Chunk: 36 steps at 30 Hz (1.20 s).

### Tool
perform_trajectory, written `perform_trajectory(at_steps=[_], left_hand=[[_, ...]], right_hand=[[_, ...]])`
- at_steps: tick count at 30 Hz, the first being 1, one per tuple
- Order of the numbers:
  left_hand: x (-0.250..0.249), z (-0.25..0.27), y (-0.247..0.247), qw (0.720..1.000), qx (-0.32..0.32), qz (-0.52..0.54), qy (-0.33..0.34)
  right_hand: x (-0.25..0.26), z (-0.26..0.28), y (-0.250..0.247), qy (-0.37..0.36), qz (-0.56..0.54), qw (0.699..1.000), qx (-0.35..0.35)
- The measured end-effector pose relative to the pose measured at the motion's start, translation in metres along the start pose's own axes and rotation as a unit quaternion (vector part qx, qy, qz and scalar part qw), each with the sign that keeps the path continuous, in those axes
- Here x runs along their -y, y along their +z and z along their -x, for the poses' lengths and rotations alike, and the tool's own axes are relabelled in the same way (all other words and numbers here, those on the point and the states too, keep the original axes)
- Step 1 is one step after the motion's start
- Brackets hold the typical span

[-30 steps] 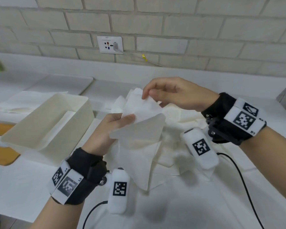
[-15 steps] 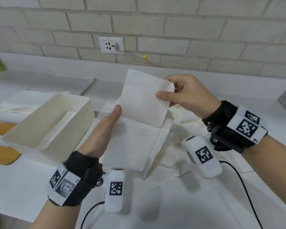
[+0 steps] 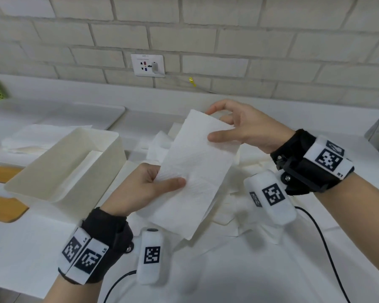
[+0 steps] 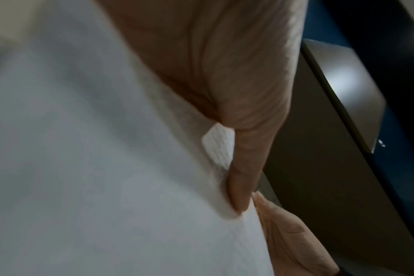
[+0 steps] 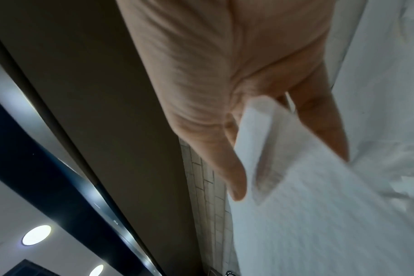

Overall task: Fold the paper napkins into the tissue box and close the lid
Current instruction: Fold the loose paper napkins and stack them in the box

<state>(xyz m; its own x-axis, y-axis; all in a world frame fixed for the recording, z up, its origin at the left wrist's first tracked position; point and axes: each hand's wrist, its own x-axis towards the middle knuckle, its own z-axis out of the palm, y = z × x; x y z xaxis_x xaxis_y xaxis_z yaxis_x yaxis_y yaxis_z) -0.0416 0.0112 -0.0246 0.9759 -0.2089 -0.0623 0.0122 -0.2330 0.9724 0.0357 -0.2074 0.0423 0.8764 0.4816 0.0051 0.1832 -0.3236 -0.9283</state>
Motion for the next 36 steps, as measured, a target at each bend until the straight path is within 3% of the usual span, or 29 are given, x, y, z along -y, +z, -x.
perform_trajectory(at_steps=[3,11,16,19,23,27,30,32,36], left_hand=[[-0.004,0.002,0.000,1.000,0.006,-0.010,0.007],[0.002,-0.002,-0.006,1.000,-0.017,-0.021,-0.008],[0.011,-0.009,-0.013,0.999,-0.014,-0.047,-0.011],[0.009,-0.010,-0.019,0.995,-0.050,-0.069,0.052],[-0.003,-0.010,-0.015,0.986,-0.014,-0.004,0.163],[-0.016,-0.007,-0.001,0.971,0.024,0.012,0.238],[-0.018,-0.006,0.004,0.965,0.006,-0.005,0.260],[-0.017,-0.008,0.005,0.964,-0.018,-0.019,0.265],[-0.009,-0.012,0.003,0.957,-0.027,-0.070,0.279]], right_hand=[[0.006,-0.001,0.003,0.007,0.071,0.997,0.039],[0.012,0.003,0.006,-0.092,0.150,0.980,-0.097],[0.016,0.013,-0.004,-0.131,0.162,0.973,-0.103],[0.026,0.024,-0.004,-0.135,0.176,0.975,-0.029],[0.034,0.030,0.009,-0.134,0.182,0.972,0.058],[0.031,0.020,0.020,-0.167,0.191,0.967,-0.025],[0.028,0.010,0.024,-0.159,0.166,0.971,-0.070],[0.027,0.007,0.024,-0.138,0.122,0.980,-0.072],[0.026,0.010,0.024,-0.080,0.084,0.993,-0.005]])
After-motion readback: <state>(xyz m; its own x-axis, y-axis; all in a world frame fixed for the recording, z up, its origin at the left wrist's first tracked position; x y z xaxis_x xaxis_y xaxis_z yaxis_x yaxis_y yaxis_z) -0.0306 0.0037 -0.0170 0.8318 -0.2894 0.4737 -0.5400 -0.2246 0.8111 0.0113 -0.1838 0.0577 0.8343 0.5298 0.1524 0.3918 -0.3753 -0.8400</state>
